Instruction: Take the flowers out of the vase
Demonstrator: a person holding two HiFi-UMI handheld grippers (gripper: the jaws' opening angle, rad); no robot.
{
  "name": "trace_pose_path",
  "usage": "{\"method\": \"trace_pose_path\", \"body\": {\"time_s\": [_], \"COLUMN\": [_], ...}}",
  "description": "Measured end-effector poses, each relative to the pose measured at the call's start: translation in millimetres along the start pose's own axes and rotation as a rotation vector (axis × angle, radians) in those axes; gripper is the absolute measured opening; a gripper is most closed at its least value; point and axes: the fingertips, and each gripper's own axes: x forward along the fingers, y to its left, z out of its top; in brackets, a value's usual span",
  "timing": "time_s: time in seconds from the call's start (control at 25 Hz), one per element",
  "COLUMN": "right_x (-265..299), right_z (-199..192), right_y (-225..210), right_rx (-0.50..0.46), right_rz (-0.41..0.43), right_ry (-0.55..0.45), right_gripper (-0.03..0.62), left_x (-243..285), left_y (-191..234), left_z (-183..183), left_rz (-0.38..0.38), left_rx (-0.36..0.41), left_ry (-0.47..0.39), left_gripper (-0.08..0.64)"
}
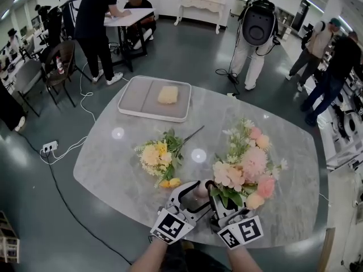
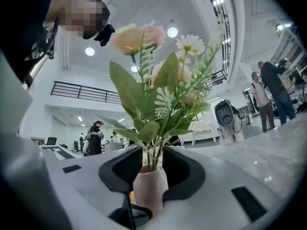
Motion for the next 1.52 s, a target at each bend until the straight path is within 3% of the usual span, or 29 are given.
{"method": "trace_pose_path", "body": {"time_s": [0.4, 1.08, 1.32, 1.52], "right_x": [-3, -2, -10, -10], "right_z": [1, 40, 72, 75], "right_y": [0, 2, 1, 4], "right_rx": [-0.034, -0.066, -0.071, -0.065], "right_rz": [0.009, 0.059, 0.063, 0.057], "right_ry": [-0.008, -0.049, -0.046, -0.047], "right_gripper": [0.057, 0.052, 0.051, 0.051], "left_x": [-2, -6, -11, -24], "left_y": [3, 6, -4, -2], "left_z": [-1, 4, 26, 27], "left_rz": [0.028, 0.054, 0.063, 0.069], "left_rx": [-0.003, -0.005, -0.017, -0.03], "left_ry": [-0.006, 0.026, 0.033, 0.029], "left_gripper": [0.258, 0.241, 0.241, 0.241]}}
